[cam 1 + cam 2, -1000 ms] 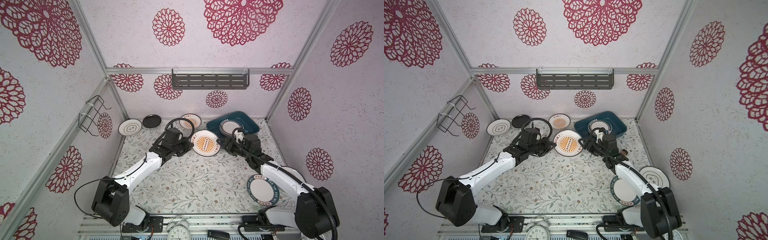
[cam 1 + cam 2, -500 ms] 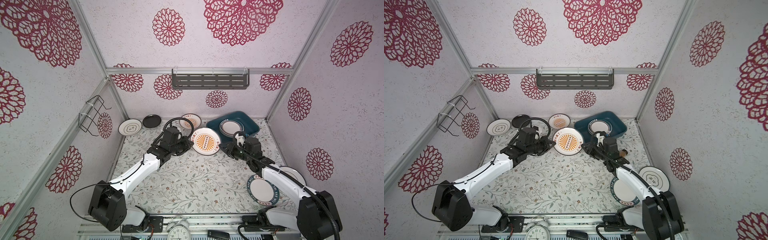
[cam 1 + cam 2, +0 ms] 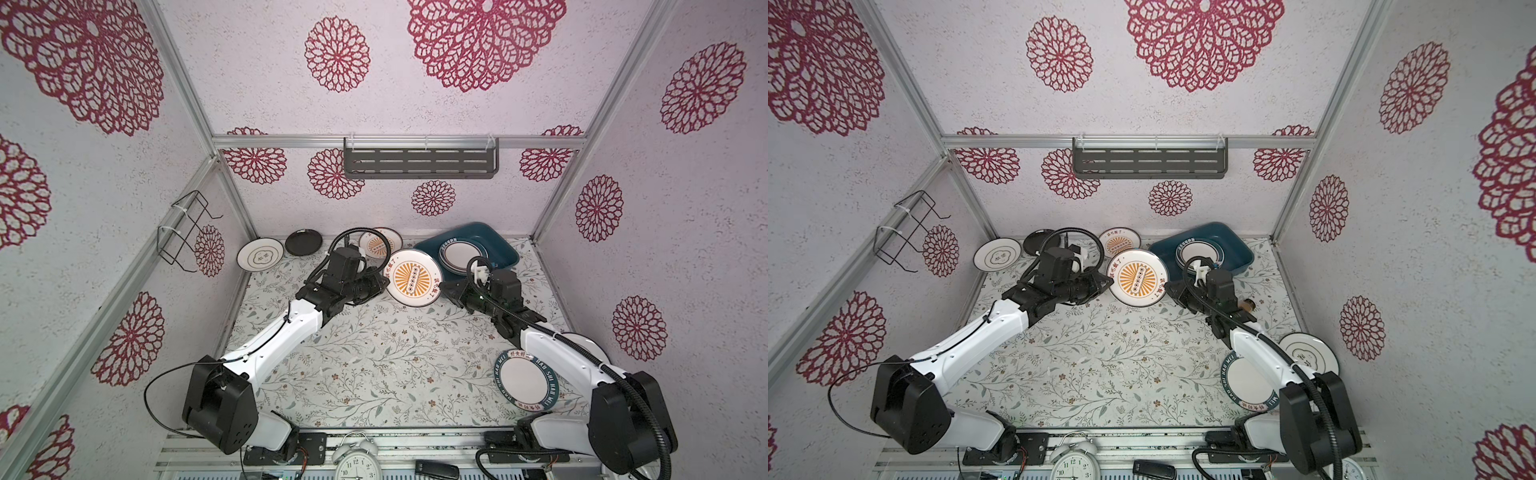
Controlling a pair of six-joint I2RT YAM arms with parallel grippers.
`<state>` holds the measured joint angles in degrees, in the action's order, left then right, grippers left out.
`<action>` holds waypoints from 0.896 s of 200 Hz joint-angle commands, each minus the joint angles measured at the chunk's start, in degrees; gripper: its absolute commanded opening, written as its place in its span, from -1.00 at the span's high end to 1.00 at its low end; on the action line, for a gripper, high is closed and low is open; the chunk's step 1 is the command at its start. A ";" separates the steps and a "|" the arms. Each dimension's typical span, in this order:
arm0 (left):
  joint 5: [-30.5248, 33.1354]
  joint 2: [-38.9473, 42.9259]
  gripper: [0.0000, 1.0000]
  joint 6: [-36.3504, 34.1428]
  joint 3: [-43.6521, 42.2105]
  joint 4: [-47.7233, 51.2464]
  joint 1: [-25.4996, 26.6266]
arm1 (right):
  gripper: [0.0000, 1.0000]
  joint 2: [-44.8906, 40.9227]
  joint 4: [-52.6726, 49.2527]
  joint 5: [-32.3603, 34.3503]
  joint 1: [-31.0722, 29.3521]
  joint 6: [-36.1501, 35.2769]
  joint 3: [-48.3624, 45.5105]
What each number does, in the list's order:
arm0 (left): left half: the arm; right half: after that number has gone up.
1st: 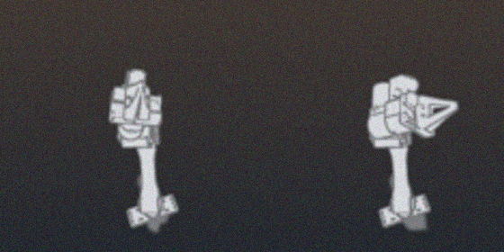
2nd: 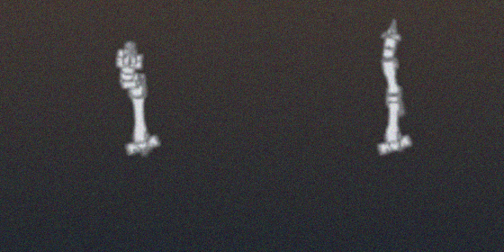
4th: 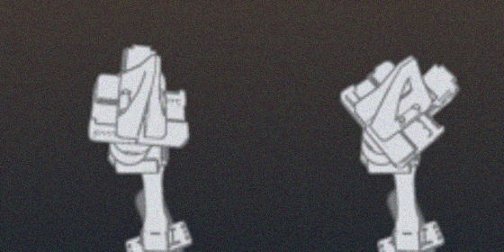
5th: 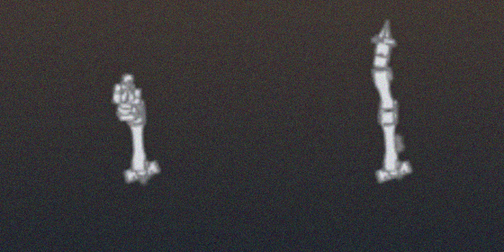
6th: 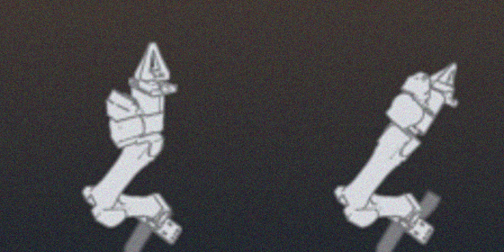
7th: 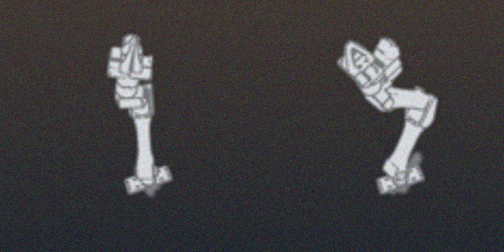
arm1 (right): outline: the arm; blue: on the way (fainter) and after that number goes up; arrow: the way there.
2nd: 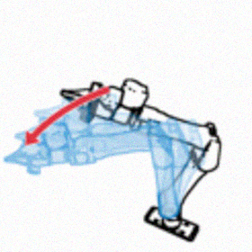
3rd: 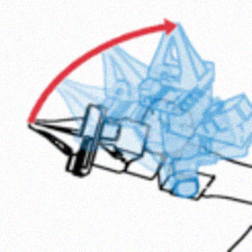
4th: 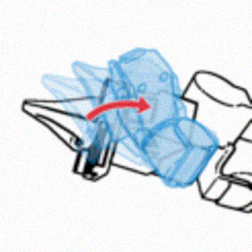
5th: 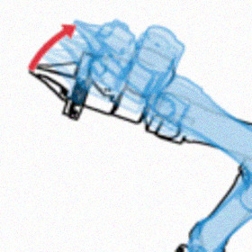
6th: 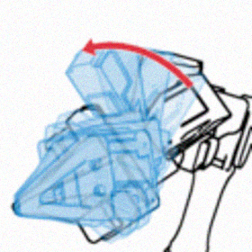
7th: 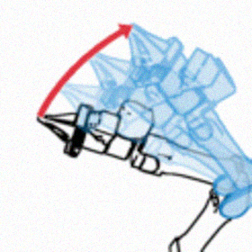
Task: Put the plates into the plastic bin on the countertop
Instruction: 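Carry the sunburst plate into the bin with the right gripper while the left withdraws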
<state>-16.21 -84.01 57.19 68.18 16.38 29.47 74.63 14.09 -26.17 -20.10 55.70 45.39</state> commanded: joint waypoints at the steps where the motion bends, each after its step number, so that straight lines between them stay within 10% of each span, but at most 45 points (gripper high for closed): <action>1: -2.11 0.07 0.53 -1.59 3.59 -2.47 0.15 | 0.99 1.11 0.61 0.52 -0.38 -0.36 2.02; 44: 1.59 -0.65 -0.36 -4.47 6.70 2.50 -1.06 | 1.00 3.97 -0.20 2.24 0.35 0.31 5.16; 179: 1.85 -4.92 -0.88 -9.99 9.98 0.85 -12.76 | 1.00 16.25 -7.05 8.79 17.81 0.21 17.46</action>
<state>-14.31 -86.61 49.28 76.47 20.43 18.11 89.54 7.29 -20.88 -4.51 56.55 58.74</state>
